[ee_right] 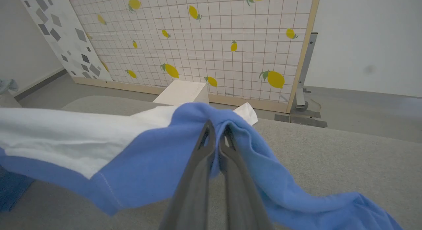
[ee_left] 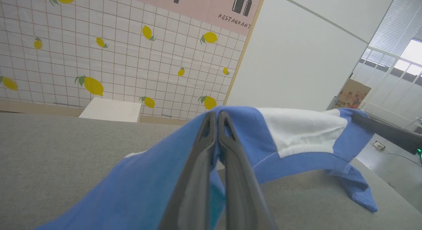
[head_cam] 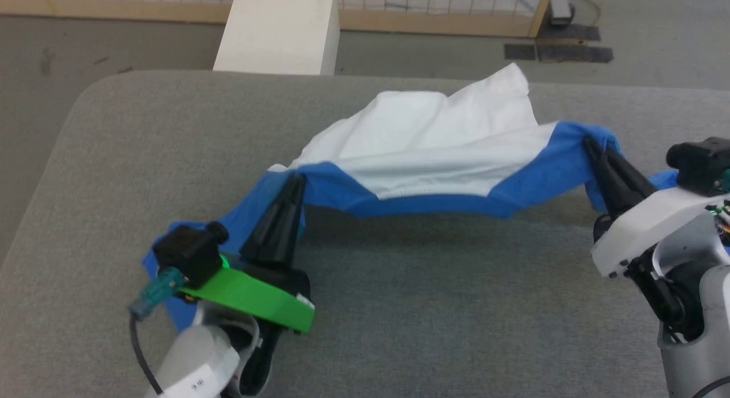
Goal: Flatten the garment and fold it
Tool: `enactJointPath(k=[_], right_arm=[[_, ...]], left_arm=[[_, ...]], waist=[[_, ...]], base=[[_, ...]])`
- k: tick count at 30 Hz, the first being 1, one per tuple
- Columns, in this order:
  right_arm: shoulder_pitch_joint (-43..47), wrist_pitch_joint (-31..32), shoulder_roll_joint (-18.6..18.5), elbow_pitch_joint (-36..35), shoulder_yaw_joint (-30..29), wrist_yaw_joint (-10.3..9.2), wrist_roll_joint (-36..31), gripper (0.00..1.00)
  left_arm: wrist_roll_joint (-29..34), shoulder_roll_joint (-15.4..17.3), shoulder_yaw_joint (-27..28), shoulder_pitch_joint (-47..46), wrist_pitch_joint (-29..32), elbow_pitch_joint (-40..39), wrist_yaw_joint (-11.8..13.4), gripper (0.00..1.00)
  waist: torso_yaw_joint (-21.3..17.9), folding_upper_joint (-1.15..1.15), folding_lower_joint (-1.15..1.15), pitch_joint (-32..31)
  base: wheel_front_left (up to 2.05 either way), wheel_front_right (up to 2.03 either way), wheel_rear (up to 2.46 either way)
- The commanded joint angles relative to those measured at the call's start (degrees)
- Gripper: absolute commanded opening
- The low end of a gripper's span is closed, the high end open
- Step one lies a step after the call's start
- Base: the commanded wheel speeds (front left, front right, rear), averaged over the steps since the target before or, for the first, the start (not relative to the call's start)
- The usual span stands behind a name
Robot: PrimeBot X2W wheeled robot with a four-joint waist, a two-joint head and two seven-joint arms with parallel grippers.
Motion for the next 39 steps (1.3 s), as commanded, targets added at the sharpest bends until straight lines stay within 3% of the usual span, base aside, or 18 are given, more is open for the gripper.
enactJointPath(k=[1,6,7,17,26,39], right_arm=[[-1.2,-0.8,0.5,-1.3,-0.3,-0.1,-0.5,0.0],[-5.1,-1.5,1.9,-6.0,-0.7,-0.1,-1.4,0.0],[-9.6,-0.3,1.9,-8.4,0.0,-0.1,-1.9,0.0],[-23.6,3.5,0.4,-7.2,1.9,-0.1,-1.8,0.0],[-34.5,4.3,0.5,0.4,2.4,-0.1,-2.9,0.0],[-57.1,-2.4,1.8,18.0,4.0,-0.1,-9.9,0.0]], left_arm=[[-1.0,0.3,0.7,-2.1,0.4,-1.4,0.6,0.0],[-1.7,1.1,3.2,-7.6,2.8,-5.8,1.9,0.0],[-2.3,1.8,4.2,-13.9,7.1,-7.8,2.8,0.0],[-4.2,2.8,6.2,-32.3,16.0,-4.7,4.0,0.0],[-4.0,3.9,6.5,-42.5,19.1,2.7,3.8,0.0],[0.2,4.6,7.3,-60.7,15.0,14.7,4.1,0.0]], waist=[[-2.9,0.0,0.0,-3.6],[-4.3,0.0,0.0,-6.0],[-5.1,0.0,0.0,-7.0],[-5.5,0.0,0.0,-5.6],[-5.8,0.0,0.0,1.6],[-7.7,0.0,0.0,14.4]], base=[[0.0,0.0,0.0],[0.0,0.0,0.0],[0.0,0.0,0.0],[0.0,0.0,0.0],[0.0,0.0,0.0],[0.0,0.0,0.0]])
